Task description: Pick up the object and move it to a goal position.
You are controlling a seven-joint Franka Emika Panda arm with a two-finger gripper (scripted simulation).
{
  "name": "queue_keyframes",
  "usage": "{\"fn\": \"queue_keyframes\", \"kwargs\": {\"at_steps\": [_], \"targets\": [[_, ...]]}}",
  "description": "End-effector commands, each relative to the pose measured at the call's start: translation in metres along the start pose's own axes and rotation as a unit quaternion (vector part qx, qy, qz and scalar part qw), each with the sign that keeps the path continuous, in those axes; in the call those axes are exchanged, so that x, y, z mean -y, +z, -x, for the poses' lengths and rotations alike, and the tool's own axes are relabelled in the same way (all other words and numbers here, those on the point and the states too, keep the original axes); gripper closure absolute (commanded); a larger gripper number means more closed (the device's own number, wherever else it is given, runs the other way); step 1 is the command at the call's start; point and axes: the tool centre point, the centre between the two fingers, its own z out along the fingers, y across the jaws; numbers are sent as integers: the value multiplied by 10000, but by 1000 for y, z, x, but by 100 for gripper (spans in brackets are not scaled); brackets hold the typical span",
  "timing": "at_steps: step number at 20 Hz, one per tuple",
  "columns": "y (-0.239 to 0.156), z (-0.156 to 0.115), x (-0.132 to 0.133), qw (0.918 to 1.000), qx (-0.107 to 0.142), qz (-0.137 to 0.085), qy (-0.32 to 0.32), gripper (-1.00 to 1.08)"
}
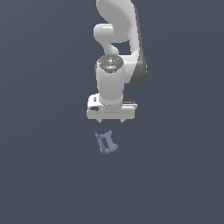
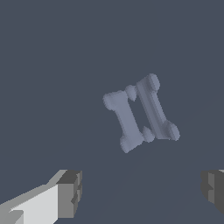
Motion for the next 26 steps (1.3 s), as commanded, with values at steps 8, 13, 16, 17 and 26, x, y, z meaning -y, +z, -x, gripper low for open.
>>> {"fn": "queue_keyframes", "kwargs": {"at_steps": [8, 13, 16, 17, 26], "targets": [[-6, -2, 17, 9997, 15, -49, -249, -92], [-7, -3, 20, 9996, 17, -57, -286, -92], [-6, -3, 19, 9995, 17, -55, -314, -92], [-5, -4, 18, 9994, 17, -54, -336, -92], [21, -17, 5, 9970, 20, -32, -775, -92]]}}
